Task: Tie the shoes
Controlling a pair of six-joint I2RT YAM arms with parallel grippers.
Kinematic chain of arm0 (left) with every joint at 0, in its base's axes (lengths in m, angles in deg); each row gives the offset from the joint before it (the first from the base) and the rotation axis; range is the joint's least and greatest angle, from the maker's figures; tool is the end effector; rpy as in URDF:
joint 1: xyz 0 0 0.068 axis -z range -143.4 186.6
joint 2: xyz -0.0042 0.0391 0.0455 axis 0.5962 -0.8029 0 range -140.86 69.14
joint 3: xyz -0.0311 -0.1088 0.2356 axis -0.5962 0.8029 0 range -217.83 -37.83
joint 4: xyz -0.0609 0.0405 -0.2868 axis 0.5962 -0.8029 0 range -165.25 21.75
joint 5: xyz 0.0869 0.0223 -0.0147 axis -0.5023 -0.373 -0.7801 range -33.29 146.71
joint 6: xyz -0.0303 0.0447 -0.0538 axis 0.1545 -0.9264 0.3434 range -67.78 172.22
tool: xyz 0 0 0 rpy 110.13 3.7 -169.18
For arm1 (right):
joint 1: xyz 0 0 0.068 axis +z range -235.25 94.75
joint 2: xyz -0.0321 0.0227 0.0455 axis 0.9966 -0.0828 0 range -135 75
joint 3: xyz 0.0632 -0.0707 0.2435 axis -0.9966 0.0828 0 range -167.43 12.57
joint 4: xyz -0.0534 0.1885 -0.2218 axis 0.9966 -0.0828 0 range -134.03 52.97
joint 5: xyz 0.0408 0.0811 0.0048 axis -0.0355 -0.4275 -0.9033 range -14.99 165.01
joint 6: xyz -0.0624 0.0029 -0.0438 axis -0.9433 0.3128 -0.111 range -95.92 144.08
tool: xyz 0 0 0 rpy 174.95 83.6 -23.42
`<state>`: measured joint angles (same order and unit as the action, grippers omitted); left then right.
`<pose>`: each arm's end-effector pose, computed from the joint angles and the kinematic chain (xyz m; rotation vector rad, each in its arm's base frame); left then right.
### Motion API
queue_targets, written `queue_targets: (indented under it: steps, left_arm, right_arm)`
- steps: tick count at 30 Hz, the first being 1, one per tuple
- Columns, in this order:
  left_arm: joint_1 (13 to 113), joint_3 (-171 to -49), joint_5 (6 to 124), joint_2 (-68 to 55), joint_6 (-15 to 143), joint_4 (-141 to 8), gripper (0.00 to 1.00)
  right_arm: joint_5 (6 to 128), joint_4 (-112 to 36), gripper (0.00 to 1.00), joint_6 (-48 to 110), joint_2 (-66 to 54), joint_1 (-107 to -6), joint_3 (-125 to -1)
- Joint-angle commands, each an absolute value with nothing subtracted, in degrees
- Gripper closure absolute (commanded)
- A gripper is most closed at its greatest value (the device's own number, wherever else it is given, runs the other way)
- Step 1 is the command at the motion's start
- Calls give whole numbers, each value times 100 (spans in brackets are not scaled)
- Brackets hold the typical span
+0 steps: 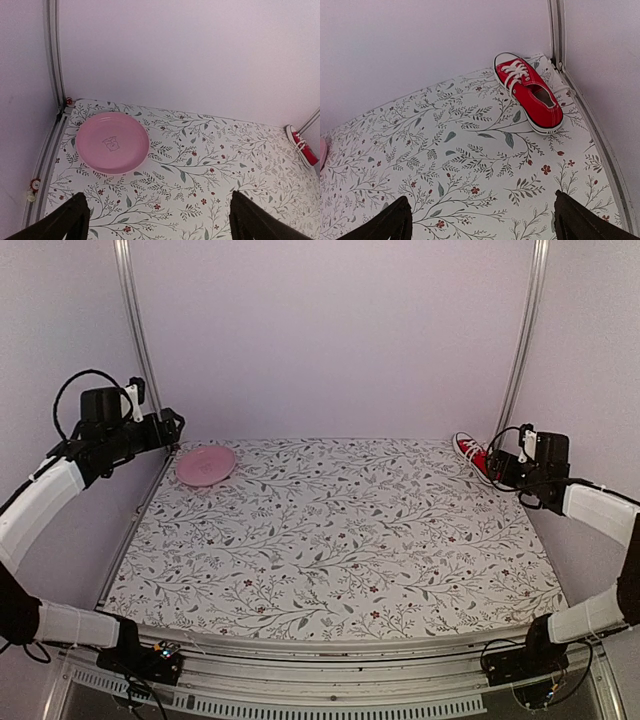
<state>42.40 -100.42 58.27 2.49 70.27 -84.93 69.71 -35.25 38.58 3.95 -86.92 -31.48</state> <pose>0.3327 -0.0356 0.3358 -0.1891 1.9354 -0.3035 0.3413 -0.0041 0.2185 0.2249 2.0043 0.2358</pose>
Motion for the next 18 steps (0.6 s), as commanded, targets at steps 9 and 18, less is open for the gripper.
queue_targets:
  steps: [9, 18]
  left_arm:
    - [3294, -9480, 7378, -452, 6541, -8116, 3]
    - [2294, -9250, 8920, -622, 7162, -7492, 3]
  right_arm:
    - [8049, -5662, 0, 3052, -3051, -8709, -6163]
    - [9035, -5874, 2, 2506, -4713, -8758, -7719]
